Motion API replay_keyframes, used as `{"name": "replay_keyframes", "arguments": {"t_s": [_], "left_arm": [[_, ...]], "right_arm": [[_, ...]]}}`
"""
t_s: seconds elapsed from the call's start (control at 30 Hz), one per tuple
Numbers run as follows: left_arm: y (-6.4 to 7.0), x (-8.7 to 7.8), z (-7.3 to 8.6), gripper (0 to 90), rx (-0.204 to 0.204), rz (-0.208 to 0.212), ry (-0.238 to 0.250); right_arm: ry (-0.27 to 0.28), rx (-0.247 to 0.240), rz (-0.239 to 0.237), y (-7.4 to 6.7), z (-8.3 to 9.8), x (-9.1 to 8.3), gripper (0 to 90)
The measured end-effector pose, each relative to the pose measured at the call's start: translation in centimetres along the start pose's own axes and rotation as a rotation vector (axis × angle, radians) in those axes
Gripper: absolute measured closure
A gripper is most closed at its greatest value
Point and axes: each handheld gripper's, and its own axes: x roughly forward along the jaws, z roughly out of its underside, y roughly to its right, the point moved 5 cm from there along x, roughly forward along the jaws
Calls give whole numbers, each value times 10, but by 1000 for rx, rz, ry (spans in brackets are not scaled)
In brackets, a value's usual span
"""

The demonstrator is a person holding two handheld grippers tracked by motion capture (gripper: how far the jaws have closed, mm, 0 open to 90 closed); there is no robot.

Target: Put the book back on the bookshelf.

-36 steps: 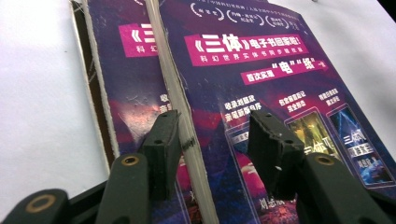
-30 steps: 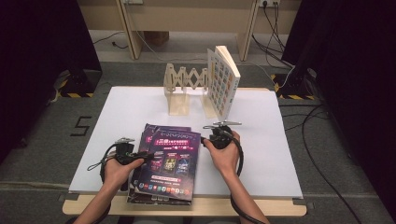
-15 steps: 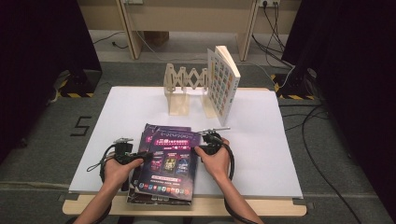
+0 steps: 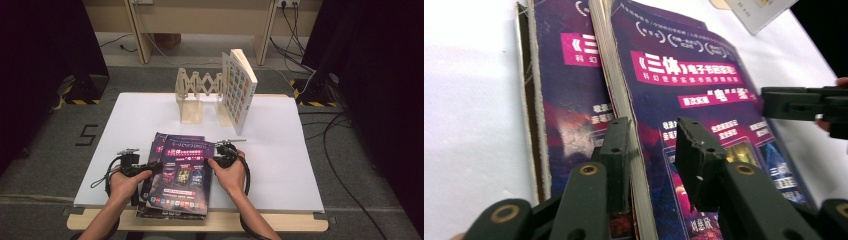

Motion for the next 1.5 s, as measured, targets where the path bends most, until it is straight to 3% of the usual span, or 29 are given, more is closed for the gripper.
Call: {"name": "replay_keyframes", "arguments": {"t_s": [0.13, 0.27, 0.33, 0.4, 0.53, 0.73, 0.97, 1.5], "left_arm": [[-1, 1, -1, 692, -62, 39, 4], [2, 11, 5, 716, -98, 87, -39], [2, 13, 5, 715, -71, 72, -49], [2, 12, 3, 746, -78, 91, -54], [4, 7, 1, 805, -57, 108, -47], [-1, 2, 4, 805, -37, 88, -61], [-5, 1, 5, 798, -17, 67, -66], [-10, 3, 5, 788, -2, 71, -75]], "right_arm": [[2, 0, 7, 0, 0, 0, 555], [3, 3, 8, -1, 1, 0, 556], [5, 7, 8, -1, 1, 0, 556], [6, 3, 5, 0, 0, 0, 555], [-4, -9, -5, 2, -4, -1, 552], [14, 27, -13, 10, -22, 0, 529], [0, 30, -33, 11, -36, 16, 509], [-9, 126, -102, 19, -43, 28, 505]]}}
